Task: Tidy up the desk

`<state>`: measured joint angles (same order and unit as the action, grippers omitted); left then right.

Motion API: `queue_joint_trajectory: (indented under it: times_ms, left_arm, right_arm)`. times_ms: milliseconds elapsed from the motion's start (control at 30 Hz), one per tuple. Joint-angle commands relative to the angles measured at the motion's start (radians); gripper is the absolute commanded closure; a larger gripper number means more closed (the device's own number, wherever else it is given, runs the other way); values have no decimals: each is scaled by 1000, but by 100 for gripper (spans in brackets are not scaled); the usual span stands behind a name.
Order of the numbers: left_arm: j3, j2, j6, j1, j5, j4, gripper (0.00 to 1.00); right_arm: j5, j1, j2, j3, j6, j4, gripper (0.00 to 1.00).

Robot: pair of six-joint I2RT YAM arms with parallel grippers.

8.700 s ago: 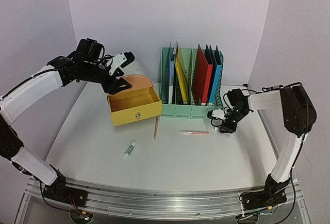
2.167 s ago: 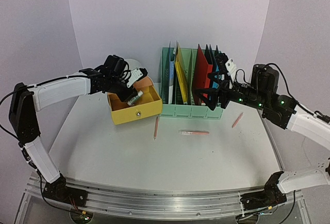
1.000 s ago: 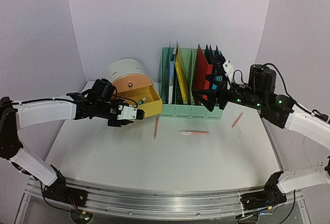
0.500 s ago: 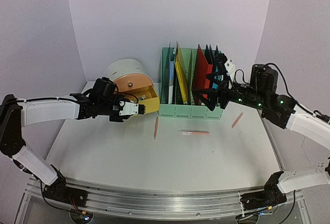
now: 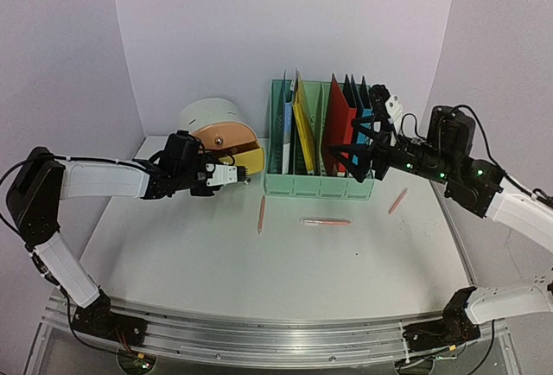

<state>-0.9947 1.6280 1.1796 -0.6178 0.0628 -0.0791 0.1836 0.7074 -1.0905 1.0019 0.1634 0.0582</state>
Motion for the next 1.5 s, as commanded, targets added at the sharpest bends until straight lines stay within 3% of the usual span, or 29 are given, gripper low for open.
queue_joint_trajectory:
  times_ms: [0, 700, 1100, 1200, 1267, 1367, 1467]
  left_arm:
    - [-50, 26, 20, 24, 62, -100, 65]
    - [-92, 127, 49, 40, 108, -164, 48]
    - [-88, 129, 51, 50, 101, -148, 45]
    - [-46, 84, 67, 49, 36, -122, 46]
    - [9, 21, 119, 47, -92, -105, 48]
    - [140, -28, 239, 47, -213, -207, 49]
    - [178, 7, 307, 52, -219, -299, 49]
  right_arm:
    - [-13, 1, 32, -5, -16, 22, 2]
    - [-31, 1, 56, -9, -18, 16, 2]
    - [-33, 2, 55, -1, -10, 11, 2]
    - [-33, 1, 54, 0, -10, 11, 2]
    - [-32, 2, 51, 0, -10, 10, 2]
    - [-29, 1, 43, 0, -10, 11, 2]
    - [-25, 1, 36, -3, -8, 11, 2]
